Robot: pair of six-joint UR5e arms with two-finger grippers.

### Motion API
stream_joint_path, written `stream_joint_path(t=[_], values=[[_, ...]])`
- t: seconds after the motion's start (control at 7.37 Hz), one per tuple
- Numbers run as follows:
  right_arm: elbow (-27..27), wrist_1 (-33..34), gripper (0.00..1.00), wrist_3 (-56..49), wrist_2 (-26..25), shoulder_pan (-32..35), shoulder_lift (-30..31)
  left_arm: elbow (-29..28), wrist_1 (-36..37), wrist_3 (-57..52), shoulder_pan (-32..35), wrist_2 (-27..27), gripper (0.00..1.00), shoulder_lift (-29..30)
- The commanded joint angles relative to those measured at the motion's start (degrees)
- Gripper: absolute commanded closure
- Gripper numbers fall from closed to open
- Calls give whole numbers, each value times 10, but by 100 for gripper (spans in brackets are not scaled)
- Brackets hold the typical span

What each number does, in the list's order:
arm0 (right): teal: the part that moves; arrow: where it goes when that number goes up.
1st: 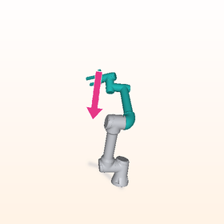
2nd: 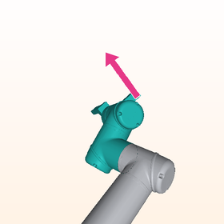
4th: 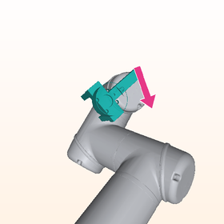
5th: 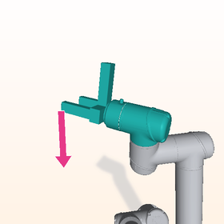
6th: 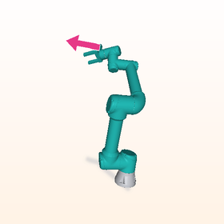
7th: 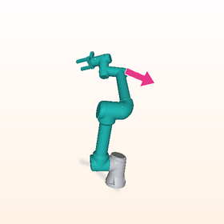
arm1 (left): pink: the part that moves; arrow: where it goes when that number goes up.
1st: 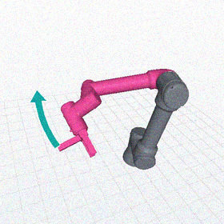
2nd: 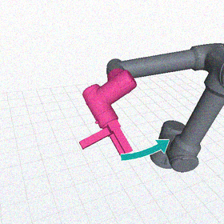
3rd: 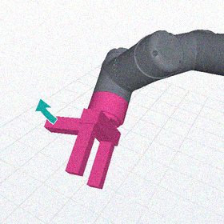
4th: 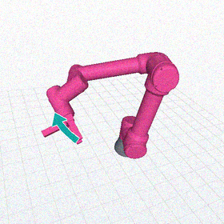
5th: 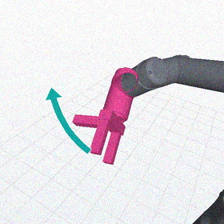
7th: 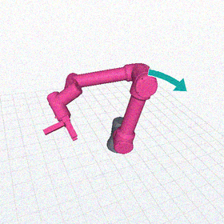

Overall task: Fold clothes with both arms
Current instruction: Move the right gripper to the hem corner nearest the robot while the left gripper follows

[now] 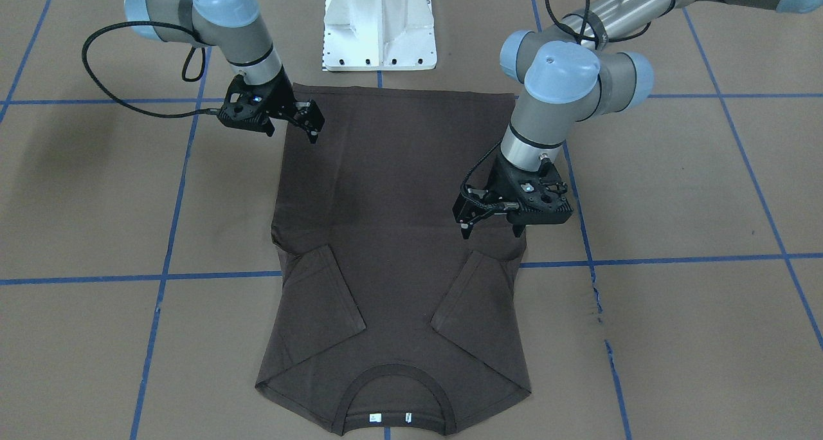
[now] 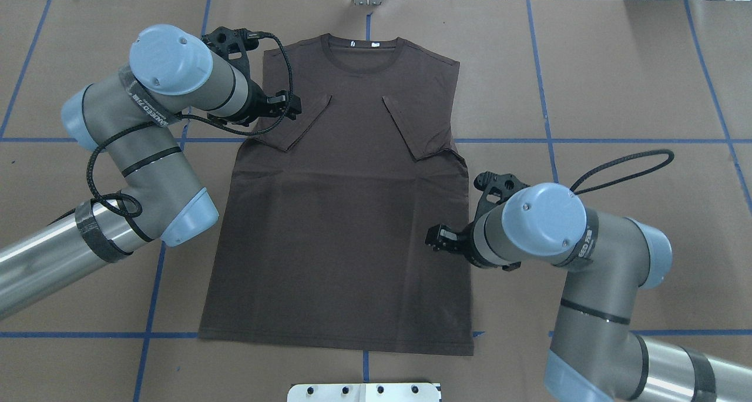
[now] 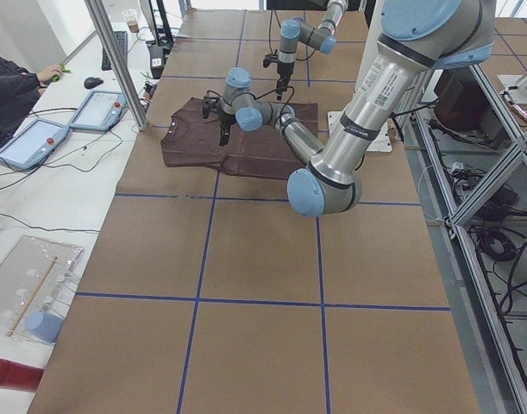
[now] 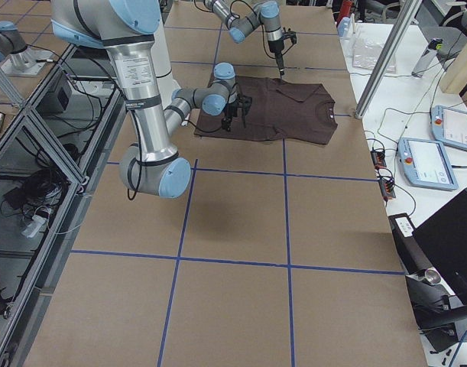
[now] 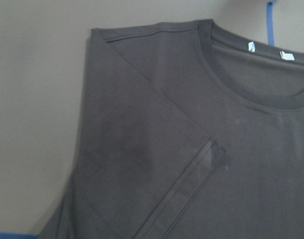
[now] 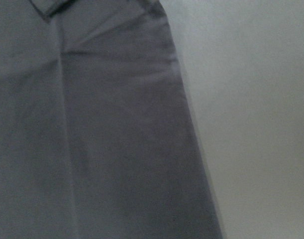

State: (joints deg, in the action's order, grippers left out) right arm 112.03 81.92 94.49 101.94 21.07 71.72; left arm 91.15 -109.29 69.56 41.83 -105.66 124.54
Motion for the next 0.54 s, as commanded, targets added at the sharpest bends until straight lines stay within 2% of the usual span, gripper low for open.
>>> stream_joint_path(t=[0.0,0.41], values=[[30,43,0,55,-37,-67,15,4,1,0,0,0,0,-2],[34,42,0,104,-90,-129,27,12,2,1,0,0,0,-2]])
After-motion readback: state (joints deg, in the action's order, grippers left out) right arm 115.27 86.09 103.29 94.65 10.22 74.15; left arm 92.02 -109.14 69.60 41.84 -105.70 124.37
